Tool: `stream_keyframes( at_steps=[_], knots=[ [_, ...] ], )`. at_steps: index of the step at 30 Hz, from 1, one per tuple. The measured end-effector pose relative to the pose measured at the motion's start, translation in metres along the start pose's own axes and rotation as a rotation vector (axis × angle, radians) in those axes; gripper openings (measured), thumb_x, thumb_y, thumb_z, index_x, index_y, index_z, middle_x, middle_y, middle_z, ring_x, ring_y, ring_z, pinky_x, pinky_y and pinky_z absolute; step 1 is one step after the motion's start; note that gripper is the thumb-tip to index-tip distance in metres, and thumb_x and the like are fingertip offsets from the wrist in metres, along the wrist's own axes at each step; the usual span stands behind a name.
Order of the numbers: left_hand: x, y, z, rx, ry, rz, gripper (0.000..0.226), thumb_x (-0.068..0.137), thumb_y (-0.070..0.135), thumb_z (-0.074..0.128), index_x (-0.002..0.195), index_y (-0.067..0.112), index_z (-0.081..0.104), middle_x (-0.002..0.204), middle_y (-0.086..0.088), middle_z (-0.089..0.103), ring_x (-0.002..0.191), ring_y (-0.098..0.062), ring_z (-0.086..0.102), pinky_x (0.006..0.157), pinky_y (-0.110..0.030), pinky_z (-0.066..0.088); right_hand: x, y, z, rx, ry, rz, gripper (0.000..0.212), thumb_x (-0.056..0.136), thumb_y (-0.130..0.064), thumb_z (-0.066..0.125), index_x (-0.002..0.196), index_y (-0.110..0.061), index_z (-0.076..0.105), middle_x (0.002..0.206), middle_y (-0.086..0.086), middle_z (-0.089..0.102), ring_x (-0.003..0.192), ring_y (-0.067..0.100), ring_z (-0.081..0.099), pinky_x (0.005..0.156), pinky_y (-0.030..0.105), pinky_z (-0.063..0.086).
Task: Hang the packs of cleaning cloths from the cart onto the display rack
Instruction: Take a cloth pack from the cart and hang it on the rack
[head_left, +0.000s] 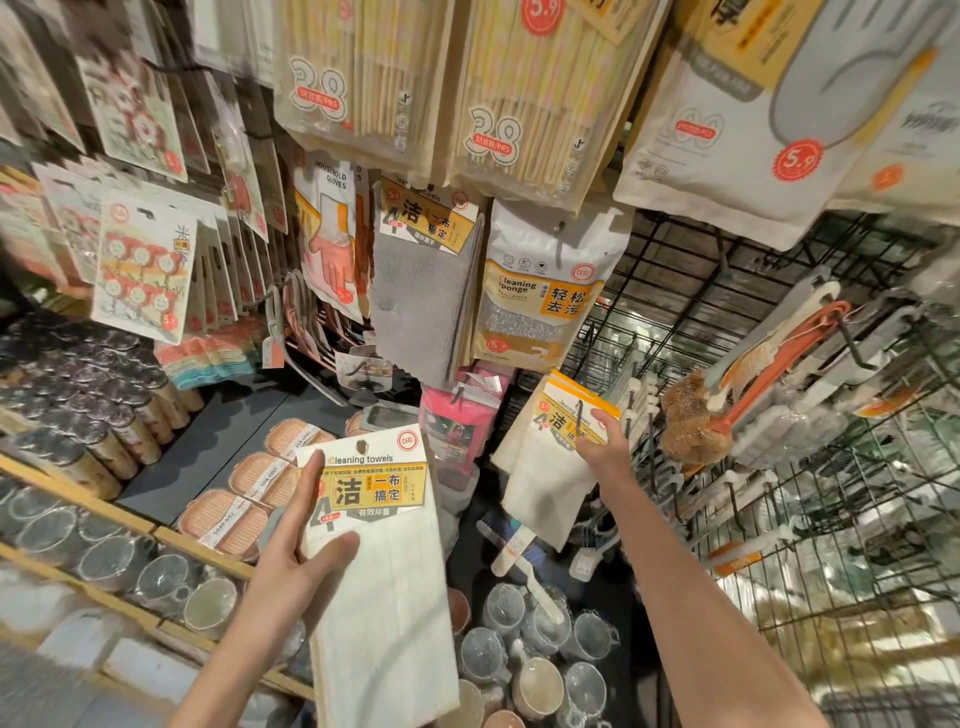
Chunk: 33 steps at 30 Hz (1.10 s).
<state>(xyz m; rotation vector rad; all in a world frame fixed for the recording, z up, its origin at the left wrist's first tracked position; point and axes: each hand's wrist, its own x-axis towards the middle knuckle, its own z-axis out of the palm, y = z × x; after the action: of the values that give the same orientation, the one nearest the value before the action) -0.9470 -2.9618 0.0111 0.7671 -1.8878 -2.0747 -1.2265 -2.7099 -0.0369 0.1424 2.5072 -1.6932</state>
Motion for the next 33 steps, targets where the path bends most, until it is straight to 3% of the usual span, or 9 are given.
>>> stream_keyframes(
  at_steps=[7,9,12,14,16,20,23,28,33],
  knots=[
    [0.001,0.002,0.0,0.028,-0.023,0.019,0.08,0.088,0.001,0.063,0.133,0.059,0.03,0.117,0.039,0.039,0.093,0.025,0.044,0.072,-0.011,0.041,0.003,0.006,-0.004,-0.001,-0.071,0.036,0.055,0.087,-0.007,0.062,0.138,-0.015,0.043,0.14,0.01,0.038,0.121,0.029,0.047,0.094,0.038,0.046],
    [0.0,0.006,0.001,0.051,-0.041,0.046,0.081,0.087,0.001,0.063,0.136,0.057,0.028,0.127,0.035,0.038,0.108,0.019,0.044,0.086,-0.015,0.041,0.002,0.007,-0.004,0.003,-0.055,0.035,0.059,0.085,-0.009,0.066,0.138,-0.016,0.043,0.143,0.009,0.038,0.124,0.029,0.046,0.102,0.045,0.043],
    [-0.001,0.007,0.0,0.086,-0.063,0.064,0.085,0.087,0.003,0.064,0.139,0.059,0.026,0.144,0.026,0.033,0.135,-0.001,0.03,0.111,-0.035,0.03,-0.006,0.002,-0.003,0.009,0.001,0.009,0.06,0.082,-0.01,0.069,0.136,-0.016,0.045,0.146,0.008,0.034,0.134,0.028,0.035,0.109,0.048,0.035],
    [0.0,0.007,0.0,0.098,-0.063,0.075,0.088,0.087,0.006,0.066,0.136,0.066,0.025,0.15,0.021,0.032,0.14,-0.005,0.029,0.115,-0.043,0.027,-0.023,-0.008,-0.004,0.043,-0.005,-0.032,0.057,0.084,-0.013,0.068,0.136,-0.021,0.044,0.149,0.005,0.029,0.138,0.026,0.029,0.111,0.05,0.031],
    [-0.001,0.008,0.001,0.103,-0.058,0.099,0.088,0.087,0.006,0.066,0.138,0.063,0.022,0.151,0.022,0.029,0.14,-0.004,0.027,0.115,-0.04,0.027,-0.045,-0.019,-0.004,0.094,-0.047,-0.07,0.054,0.086,-0.018,0.066,0.134,-0.028,0.044,0.148,-0.001,0.027,0.135,0.021,0.029,0.11,0.052,0.032],
    [-0.005,0.012,0.007,0.119,-0.069,0.13,0.091,0.087,0.006,0.065,0.146,0.049,0.011,0.154,0.025,0.015,0.137,0.002,0.021,0.111,-0.031,0.024,-0.085,-0.043,0.007,0.187,-0.126,-0.109,0.061,0.073,-0.033,0.068,0.129,-0.034,0.046,0.141,-0.005,0.036,0.124,0.013,0.038,0.108,0.048,0.036],
    [-0.005,0.011,0.008,0.091,-0.078,0.129,0.092,0.087,0.006,0.065,0.145,0.052,0.009,0.151,0.027,0.016,0.132,0.006,0.027,0.103,-0.021,0.029,-0.109,-0.058,0.02,0.235,-0.202,-0.115,0.062,0.077,-0.024,0.071,0.133,-0.025,0.045,0.14,0.001,0.042,0.123,0.017,0.044,0.105,0.042,0.041],
    [-0.003,0.004,0.008,0.025,-0.08,0.091,0.095,0.086,0.003,0.066,0.141,0.056,0.009,0.129,0.033,0.042,0.098,0.022,0.055,0.07,-0.007,0.048,-0.152,-0.079,0.048,0.218,-0.364,-0.193,0.042,0.09,-0.012,0.061,0.129,-0.018,0.048,0.121,-0.014,0.053,0.107,0.001,0.054,0.08,0.009,0.046],
    [-0.003,-0.002,0.007,0.042,-0.055,0.106,0.096,0.08,0.018,0.076,0.14,0.061,0.015,0.131,0.028,0.054,0.113,0.004,0.058,0.09,-0.026,0.047,-0.177,-0.08,0.07,0.153,-0.394,-0.259,0.04,0.083,-0.009,0.069,0.116,-0.026,0.052,0.12,-0.006,0.057,0.1,-0.007,0.054,0.081,0.008,0.044]
  ],
)
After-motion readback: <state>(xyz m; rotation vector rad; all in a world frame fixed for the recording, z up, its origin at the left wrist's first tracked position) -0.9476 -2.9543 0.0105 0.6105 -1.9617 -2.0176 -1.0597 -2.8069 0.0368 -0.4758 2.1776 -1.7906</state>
